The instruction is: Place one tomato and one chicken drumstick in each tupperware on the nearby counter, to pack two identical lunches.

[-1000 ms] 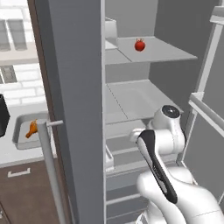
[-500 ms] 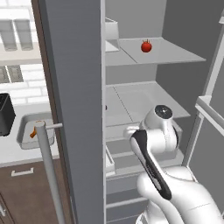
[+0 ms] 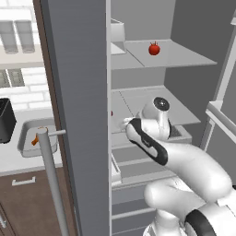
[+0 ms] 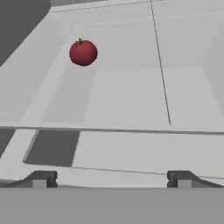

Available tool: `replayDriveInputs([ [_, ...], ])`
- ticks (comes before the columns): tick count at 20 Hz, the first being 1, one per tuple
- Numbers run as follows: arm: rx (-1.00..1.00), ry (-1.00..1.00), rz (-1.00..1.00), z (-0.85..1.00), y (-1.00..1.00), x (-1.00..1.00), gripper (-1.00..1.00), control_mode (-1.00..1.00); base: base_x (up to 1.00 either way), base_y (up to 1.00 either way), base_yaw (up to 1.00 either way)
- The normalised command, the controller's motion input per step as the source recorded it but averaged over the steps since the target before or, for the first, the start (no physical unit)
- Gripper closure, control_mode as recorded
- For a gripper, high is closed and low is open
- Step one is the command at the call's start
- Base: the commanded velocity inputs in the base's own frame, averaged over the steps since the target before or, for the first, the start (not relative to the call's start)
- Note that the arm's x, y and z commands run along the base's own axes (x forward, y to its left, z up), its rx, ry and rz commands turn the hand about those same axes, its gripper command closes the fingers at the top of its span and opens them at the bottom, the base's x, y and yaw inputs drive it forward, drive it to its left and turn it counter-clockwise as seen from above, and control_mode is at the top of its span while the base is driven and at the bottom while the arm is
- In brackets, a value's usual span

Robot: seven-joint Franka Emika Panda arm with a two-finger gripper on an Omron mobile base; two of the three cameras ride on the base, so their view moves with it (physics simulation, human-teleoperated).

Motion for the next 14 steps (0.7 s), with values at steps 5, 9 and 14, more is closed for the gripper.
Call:
replayDriveInputs([
  [5, -0.06, 0.12, 0.0, 0.03, 0.68, 0.93, -1.0, -1.0, 0.0, 0.0, 0.0],
  [9, 0.0, 0.06, 0.0, -0.15, 0.22, 0.95, -1.0, -1.0, 0.0, 0.0, 0.0],
  [14, 0.0, 0.04, 0.0, -0.29, 0.11, 0.84, -1.0, -1.0, 0.0, 0.0, 0.0],
])
